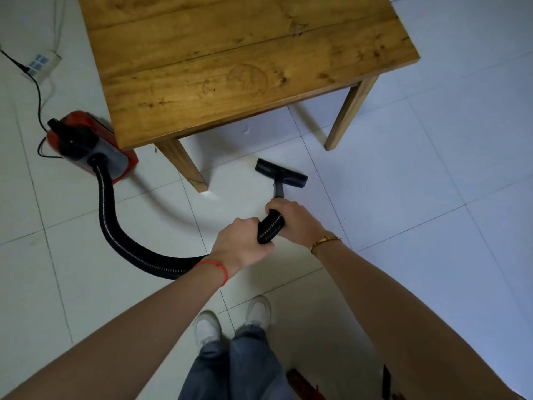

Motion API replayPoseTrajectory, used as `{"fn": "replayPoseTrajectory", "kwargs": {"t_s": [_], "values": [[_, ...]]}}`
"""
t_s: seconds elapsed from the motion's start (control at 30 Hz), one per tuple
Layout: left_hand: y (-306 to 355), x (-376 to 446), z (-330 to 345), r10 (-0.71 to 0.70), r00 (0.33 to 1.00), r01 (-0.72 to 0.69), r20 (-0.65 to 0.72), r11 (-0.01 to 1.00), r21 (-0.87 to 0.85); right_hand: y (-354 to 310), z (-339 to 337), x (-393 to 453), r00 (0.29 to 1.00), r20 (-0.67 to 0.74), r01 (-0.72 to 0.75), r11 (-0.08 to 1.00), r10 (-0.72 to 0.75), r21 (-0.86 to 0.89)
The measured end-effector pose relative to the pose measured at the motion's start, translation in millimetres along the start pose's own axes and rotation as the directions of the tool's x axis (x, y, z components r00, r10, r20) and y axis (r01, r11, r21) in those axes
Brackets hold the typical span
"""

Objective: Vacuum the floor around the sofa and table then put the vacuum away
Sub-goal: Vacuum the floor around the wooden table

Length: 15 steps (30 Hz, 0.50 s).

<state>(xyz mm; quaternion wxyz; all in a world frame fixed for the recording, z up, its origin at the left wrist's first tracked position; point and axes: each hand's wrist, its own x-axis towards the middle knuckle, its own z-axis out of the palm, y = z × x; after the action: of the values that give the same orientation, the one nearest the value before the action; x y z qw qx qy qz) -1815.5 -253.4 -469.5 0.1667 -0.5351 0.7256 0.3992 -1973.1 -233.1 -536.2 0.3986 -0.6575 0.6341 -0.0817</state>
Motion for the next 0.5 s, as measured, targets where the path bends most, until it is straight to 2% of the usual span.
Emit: {"fn": "replayPoseTrajectory", "kwargs": {"t_s": [0.27, 0.5], "values": [[-54.0, -37.6, 3.0, -0.042, 0.997, 0.042, -0.068, 0.999, -0.005, -44.6, 42.4, 9.4, 0.995, 0.047, 0.086, 0.996, -0.085, -0.023], [-89.5, -23.5, 5.6, -0.085, 0.987, 0.083, -0.135, 0.996, -0.018, -52.9, 68.7, 45.5, 0.988, 0.028, 0.151, 0.985, -0.149, -0.078]]}}
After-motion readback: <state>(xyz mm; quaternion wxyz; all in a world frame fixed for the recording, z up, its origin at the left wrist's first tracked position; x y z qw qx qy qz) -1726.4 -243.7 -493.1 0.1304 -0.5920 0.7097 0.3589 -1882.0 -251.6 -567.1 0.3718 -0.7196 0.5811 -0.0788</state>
